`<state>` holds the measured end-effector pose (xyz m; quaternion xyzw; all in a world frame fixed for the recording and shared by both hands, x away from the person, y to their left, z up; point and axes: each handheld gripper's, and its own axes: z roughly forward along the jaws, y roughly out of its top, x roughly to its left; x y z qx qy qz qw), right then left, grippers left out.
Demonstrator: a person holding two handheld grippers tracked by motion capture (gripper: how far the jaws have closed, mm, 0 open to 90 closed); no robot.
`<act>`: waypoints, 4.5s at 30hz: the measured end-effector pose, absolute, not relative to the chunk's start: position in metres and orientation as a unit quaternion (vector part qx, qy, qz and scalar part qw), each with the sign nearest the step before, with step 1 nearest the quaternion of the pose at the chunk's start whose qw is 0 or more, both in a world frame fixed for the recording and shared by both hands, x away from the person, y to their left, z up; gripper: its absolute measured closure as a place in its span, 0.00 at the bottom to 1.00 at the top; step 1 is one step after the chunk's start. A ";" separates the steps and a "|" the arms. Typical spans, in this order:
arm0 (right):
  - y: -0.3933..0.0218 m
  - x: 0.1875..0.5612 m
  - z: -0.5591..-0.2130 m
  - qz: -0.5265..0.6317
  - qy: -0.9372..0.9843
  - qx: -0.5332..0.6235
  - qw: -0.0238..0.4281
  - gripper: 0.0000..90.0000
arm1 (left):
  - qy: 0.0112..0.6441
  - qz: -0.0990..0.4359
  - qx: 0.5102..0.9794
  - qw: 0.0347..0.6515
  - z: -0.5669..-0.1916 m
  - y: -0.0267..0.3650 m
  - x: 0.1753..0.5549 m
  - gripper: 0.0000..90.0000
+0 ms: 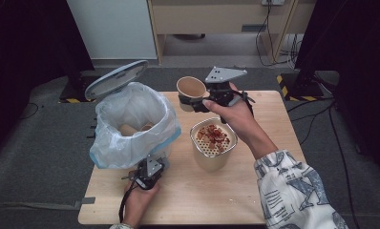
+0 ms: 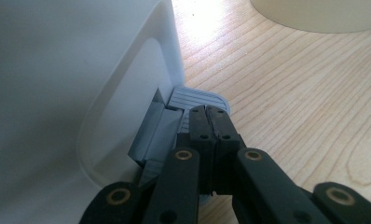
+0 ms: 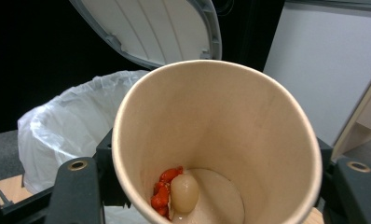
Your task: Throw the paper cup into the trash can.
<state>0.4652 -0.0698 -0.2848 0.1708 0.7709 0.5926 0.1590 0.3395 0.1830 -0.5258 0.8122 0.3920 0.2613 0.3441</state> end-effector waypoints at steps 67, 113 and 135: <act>0.038 0.464 -0.296 0.579 0.793 0.159 0.109 0.12 | 0.392 0.260 0.812 0.345 -0.526 0.184 0.340 0.99; -0.046 0.472 -0.314 0.560 0.787 0.221 0.134 0.12 | 0.392 0.260 0.812 0.346 -0.526 0.184 0.340 0.99; -0.085 0.475 -0.321 0.547 0.785 0.247 0.156 0.11 | 0.392 0.260 0.812 0.346 -0.526 0.184 0.340 0.99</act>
